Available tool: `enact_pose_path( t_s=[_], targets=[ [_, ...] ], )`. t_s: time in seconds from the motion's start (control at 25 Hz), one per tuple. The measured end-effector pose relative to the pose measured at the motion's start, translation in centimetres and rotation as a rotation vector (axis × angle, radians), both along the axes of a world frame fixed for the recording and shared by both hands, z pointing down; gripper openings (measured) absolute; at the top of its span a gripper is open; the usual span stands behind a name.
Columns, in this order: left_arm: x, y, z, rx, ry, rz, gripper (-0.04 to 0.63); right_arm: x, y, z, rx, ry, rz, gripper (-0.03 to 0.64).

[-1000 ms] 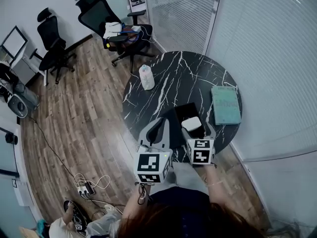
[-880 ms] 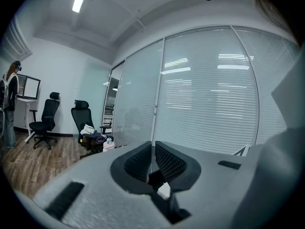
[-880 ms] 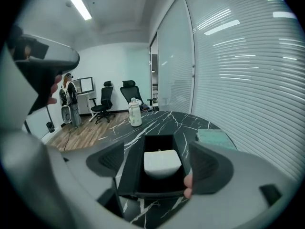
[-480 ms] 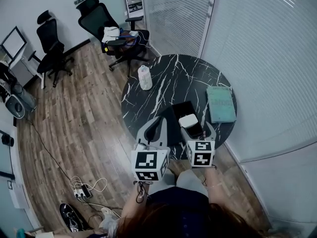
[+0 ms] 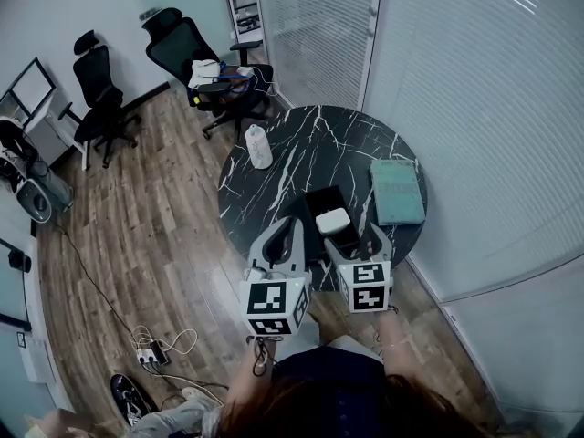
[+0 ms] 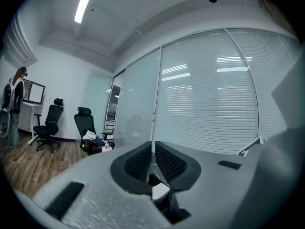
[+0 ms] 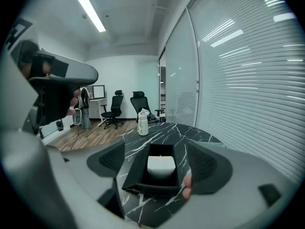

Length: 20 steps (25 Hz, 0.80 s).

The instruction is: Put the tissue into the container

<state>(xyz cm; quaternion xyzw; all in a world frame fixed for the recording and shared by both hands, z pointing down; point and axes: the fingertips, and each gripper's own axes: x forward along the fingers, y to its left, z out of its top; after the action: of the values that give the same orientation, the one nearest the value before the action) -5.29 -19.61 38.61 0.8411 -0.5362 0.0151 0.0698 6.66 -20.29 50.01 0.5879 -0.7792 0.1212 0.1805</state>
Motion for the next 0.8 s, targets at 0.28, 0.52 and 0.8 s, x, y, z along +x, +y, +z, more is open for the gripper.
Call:
enact_pose_path(
  t_s=[0.28, 0.52, 0.8],
  targets=[
    [1.2, 3.5, 0.2, -0.008, -0.01, -0.056, 0.044, 1.0, 2.5, -2.4, 0.055, -0.014, -0.045, 0.38],
    [1.4, 6.4, 0.5, -0.01, -0.027, -0.11, 0.044, 1.9, 4.4, -3.5, 0.1, -0.017, -0.051, 0.229],
    [1.8, 9.5, 1.0, -0.011, -0.043, -0.152, 0.044, 2.7, 6.7, -4.2, 0.118, -0.054, -0.063, 0.102]
  ],
)
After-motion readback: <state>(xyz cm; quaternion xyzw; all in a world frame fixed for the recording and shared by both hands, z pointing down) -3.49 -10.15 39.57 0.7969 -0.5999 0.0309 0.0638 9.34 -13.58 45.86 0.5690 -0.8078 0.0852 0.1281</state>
